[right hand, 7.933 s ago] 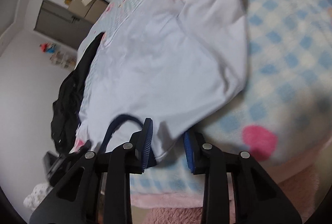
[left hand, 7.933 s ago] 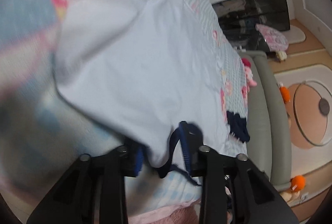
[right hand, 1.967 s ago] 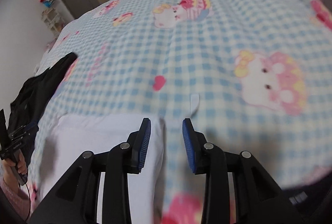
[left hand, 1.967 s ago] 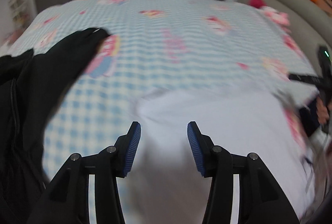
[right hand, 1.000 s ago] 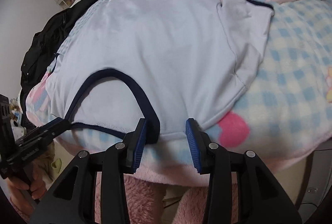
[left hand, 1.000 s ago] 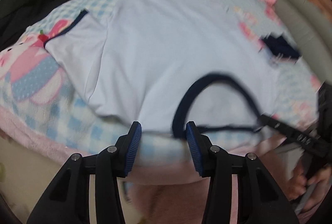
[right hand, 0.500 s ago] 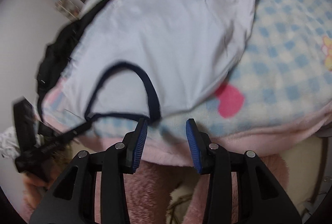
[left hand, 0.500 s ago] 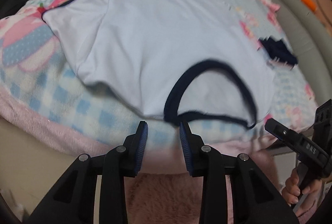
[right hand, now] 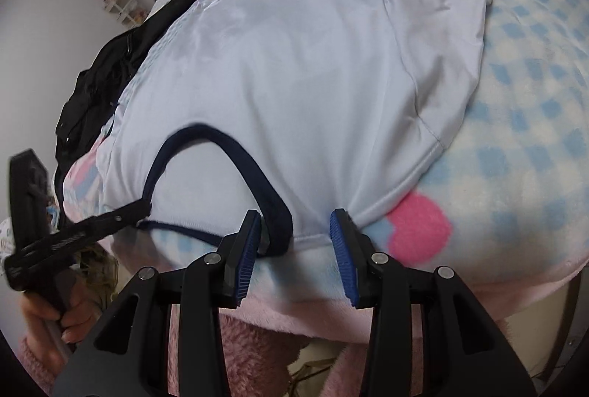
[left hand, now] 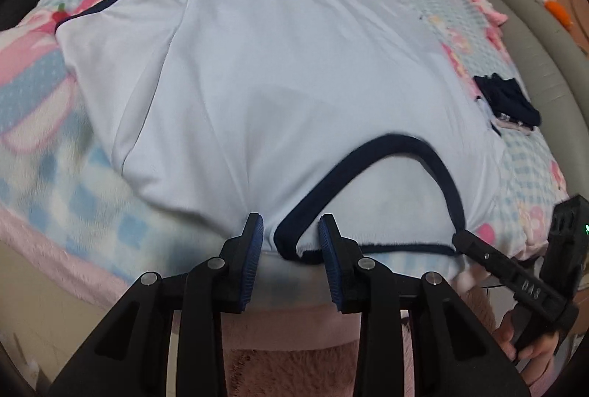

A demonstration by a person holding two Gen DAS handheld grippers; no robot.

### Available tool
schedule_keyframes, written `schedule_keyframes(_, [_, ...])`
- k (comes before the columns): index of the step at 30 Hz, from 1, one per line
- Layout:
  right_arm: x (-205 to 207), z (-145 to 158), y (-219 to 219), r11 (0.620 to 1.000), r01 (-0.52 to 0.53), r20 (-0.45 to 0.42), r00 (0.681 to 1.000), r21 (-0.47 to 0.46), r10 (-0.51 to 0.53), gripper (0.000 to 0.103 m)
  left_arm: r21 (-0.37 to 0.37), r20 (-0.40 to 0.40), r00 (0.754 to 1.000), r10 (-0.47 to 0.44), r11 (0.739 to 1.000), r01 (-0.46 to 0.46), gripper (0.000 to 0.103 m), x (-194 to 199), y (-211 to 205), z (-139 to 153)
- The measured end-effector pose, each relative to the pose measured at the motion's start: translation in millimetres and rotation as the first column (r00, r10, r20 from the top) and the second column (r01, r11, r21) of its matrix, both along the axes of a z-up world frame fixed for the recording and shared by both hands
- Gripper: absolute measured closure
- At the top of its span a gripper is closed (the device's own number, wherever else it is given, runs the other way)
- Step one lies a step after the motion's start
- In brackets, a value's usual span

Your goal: Fold clothes

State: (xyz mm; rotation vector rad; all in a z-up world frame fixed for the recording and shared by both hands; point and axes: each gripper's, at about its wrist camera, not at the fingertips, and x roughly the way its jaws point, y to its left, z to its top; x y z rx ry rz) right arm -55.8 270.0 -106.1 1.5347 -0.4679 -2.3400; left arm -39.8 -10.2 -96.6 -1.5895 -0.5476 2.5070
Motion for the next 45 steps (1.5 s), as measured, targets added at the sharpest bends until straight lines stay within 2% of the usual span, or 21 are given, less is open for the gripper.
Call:
schedule_keyframes(3, [5, -1, 6, 1.000, 0.016, 0.031, 0.999, -0.027, -0.015, 0.063, 0.048, -0.013, 1.000, -0.002, 0.999, 0.002, 0.069, 11, -6, 0])
schedule_keyframes(5, [11, 3, 7, 0.998, 0.027, 0.036, 0.999, -0.048, -0.025, 0.063, 0.053, -0.049, 0.999, -0.002, 0.999, 0.004, 0.069, 16, -6, 10])
schedule_keyframes(7, [15, 21, 4, 0.997, 0.002, -0.031, 1.000, -0.080, -0.004, 0.059, 0.051, -0.084, 0.996, -0.002, 0.999, 0.007, 0.068, 18, -6, 20])
schedule_keyframes(8, [14, 33, 1, 0.997, -0.024, -0.079, 0.997, -0.078, 0.018, 0.056, 0.033, -0.096, 0.995, -0.004, 0.999, 0.008, 0.062, 9, -4, 23])
schedule_keyframes(9, [12, 44, -3, 0.998, -0.046, -0.123, 0.992, -0.051, 0.040, 0.048, 0.015, -0.109, 0.994, -0.007, 1.000, 0.009, 0.058, 1, -3, 26])
schedule_keyframes(12, [-11, 62, -23, 0.991, -0.061, -0.181, 0.980, 0.117, 0.082, 0.043, -0.040, -0.146, 0.989, -0.016, 0.999, 0.010, 0.055, -23, 1, 36])
schedule_keyframes(14, [-31, 56, -33, 0.981, -0.046, -0.159, 0.984, 0.188, 0.077, 0.043, -0.071, -0.161, 0.987, -0.017, 0.997, 0.005, 0.055, -39, 1, 40])
schedule_keyframes(15, [-42, 52, -37, 0.975, -0.036, -0.142, 0.988, 0.217, 0.068, 0.043, -0.072, -0.136, 0.991, -0.001, 0.997, -0.008, 0.055, -47, -1, 34])
schedule_keyframes(17, [-51, 37, -37, 0.971, -0.018, -0.098, 0.994, 0.239, 0.042, 0.043, -0.071, -0.077, 0.997, 0.012, 0.997, -0.017, 0.055, -65, 3, 17])
schedule_keyframes(20, [-43, 17, -36, 0.958, -0.011, -0.052, 0.998, 0.285, 0.027, 0.043, -0.097, -0.071, 0.997, 0.003, 0.995, -0.010, 0.054, -52, 6, 12])
schedule_keyframes(24, [-12, 9, -37, 0.947, -0.020, -0.081, 0.995, 0.322, 0.049, 0.040, -0.126, -0.064, 0.998, -0.006, 0.992, -0.002, 0.053, -35, 10, 5])
schedule_keyframes(27, [6, 6, -27, 0.955, -0.011, -0.078, 0.996, 0.296, 0.036, 0.040, -0.097, -0.063, 0.998, 0.017, 0.995, -0.023, 0.053, -17, 7, 3])
schedule_keyframes(31, [19, 4, -17, 0.964, -0.001, -0.078, 0.997, 0.265, 0.022, 0.040, -0.104, -0.075, 0.997, 0.007, 0.994, -0.015, 0.053, -2, 10, -3])
schedule_keyframes(33, [25, 9, -14, 0.964, 0.002, -0.089, 0.996, 0.264, 0.022, 0.040, -0.097, -0.081, 0.997, 0.007, 0.995, -0.015, 0.053, 3, 13, 4])
schedule_keyframes(35, [33, 18, -8, 0.974, 0.024, -0.105, 0.994, 0.225, 0.000, 0.040, -0.065, -0.100, 0.995, -0.004, 0.998, -0.002, 0.052, 4, 18, 21])
schedule_keyframes(37, [43, 30, 8, 0.989, 0.064, -0.124, 0.991, 0.135, -0.047, 0.040, -0.053, -0.169, 0.982, -0.079, 0.996, 0.071, 0.050, 4, 34, 47])
schedule_keyframes(39, [50, 42, 30, 0.987, 0.130, -0.158, 0.981, 0.092, -0.115, 0.040, -0.075, -0.220, 0.964, -0.148, 0.988, 0.134, 0.050, -1, 53, 65])
schedule_keyframes(42, [45, 56, 63, 0.976, 0.207, -0.179, 0.965, 0.070, -0.192, 0.040, -0.034, -0.204, 0.959, -0.197, 0.980, 0.195, 0.050, -15, 80, 62])
schedule_keyframes(45, [33, 64, 92, 0.969, 0.242, -0.198, 0.953, 0.042, -0.229, 0.040, -0.010, -0.184, 0.950, -0.253, 0.967, 0.256, 0.052, -28, 113, 54])
